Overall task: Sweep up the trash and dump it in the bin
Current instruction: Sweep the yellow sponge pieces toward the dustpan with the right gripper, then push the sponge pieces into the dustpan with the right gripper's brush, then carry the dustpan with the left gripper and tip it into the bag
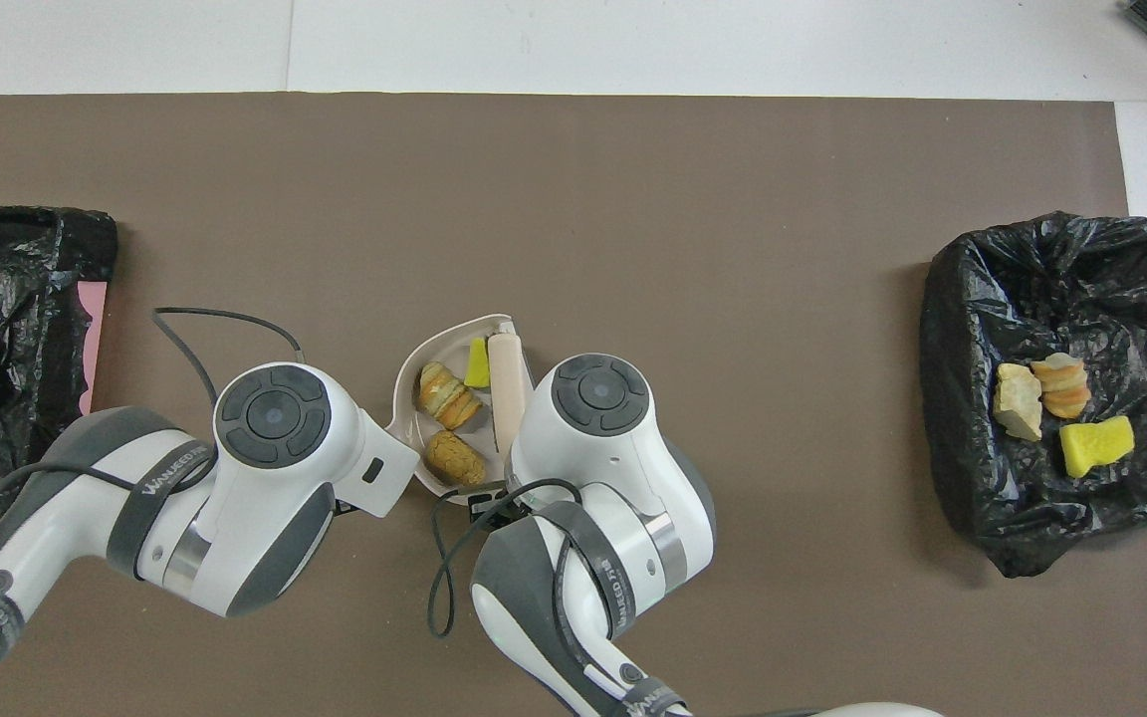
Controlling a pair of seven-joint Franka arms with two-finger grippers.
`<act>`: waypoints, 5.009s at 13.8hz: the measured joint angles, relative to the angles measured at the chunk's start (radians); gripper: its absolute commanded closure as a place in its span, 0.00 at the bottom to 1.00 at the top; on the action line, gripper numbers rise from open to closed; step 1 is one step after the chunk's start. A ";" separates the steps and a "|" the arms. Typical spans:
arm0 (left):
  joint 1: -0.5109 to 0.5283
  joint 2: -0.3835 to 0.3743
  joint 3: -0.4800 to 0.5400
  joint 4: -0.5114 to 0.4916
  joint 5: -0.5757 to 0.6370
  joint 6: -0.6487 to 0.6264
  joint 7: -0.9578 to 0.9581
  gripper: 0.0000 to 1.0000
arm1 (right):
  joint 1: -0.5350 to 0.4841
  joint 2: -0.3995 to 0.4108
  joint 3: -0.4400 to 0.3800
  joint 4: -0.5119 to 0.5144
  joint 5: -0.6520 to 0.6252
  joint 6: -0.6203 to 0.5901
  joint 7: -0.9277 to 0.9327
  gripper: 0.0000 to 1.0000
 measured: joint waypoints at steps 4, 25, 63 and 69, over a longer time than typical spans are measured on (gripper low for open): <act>0.000 0.000 0.000 0.000 0.000 0.000 0.000 1.00 | -0.038 -0.051 -0.015 0.018 -0.001 -0.180 0.032 1.00; 0.000 -0.003 0.000 -0.016 0.009 0.022 0.002 1.00 | 0.026 -0.493 -0.001 -0.584 -0.007 -0.143 0.677 1.00; 0.066 -0.009 0.014 0.017 0.010 0.042 0.117 1.00 | -0.049 -0.301 -0.007 -0.187 -0.036 -0.307 0.052 1.00; 0.289 -0.104 0.030 0.079 0.009 0.000 0.441 1.00 | 0.074 -0.302 0.000 -0.199 -0.048 -0.226 0.230 1.00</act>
